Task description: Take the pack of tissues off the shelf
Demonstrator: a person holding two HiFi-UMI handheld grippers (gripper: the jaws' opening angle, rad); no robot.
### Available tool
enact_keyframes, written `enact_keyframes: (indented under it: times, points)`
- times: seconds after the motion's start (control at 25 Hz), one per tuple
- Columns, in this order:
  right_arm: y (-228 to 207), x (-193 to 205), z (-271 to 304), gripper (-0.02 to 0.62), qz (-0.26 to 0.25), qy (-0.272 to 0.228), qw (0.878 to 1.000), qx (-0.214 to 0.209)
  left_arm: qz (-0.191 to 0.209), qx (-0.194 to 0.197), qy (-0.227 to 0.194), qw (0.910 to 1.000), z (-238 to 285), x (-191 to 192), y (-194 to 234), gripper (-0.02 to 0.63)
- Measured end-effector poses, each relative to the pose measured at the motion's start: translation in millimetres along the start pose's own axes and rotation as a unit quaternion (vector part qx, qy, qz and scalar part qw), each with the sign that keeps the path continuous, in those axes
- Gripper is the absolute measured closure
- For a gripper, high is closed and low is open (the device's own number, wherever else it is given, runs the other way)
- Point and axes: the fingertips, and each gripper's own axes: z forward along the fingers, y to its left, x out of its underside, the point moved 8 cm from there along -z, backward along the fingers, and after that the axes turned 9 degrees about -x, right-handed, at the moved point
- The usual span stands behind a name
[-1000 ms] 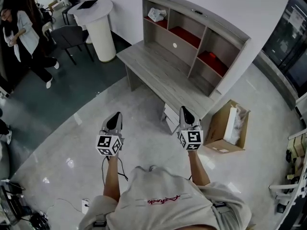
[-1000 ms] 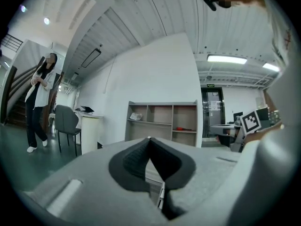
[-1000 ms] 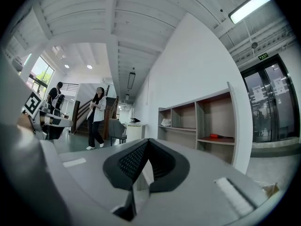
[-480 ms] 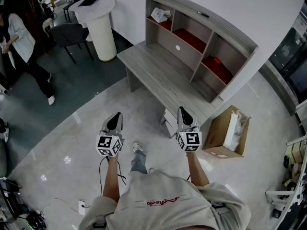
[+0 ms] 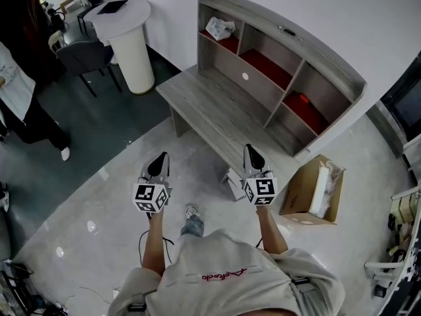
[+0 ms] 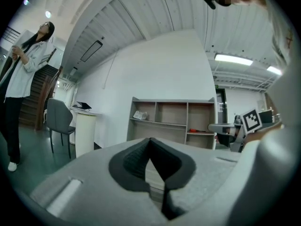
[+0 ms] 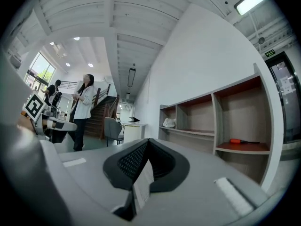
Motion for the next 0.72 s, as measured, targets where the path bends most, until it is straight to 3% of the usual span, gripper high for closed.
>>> enact_keyframes:
  times: [0.4,0.72]
  points:
    - [-24,-28,112,0.589,-0.015,-0.014,1.000,0.020,0.003,0.033,-0.008,0.9994,108,-35,58,0.607]
    - [-29,-29,181,0.588,-0.017,-0.012,0.999,0.031,0.008,0.045,-0.014,0.9989,163,-50,102,0.607]
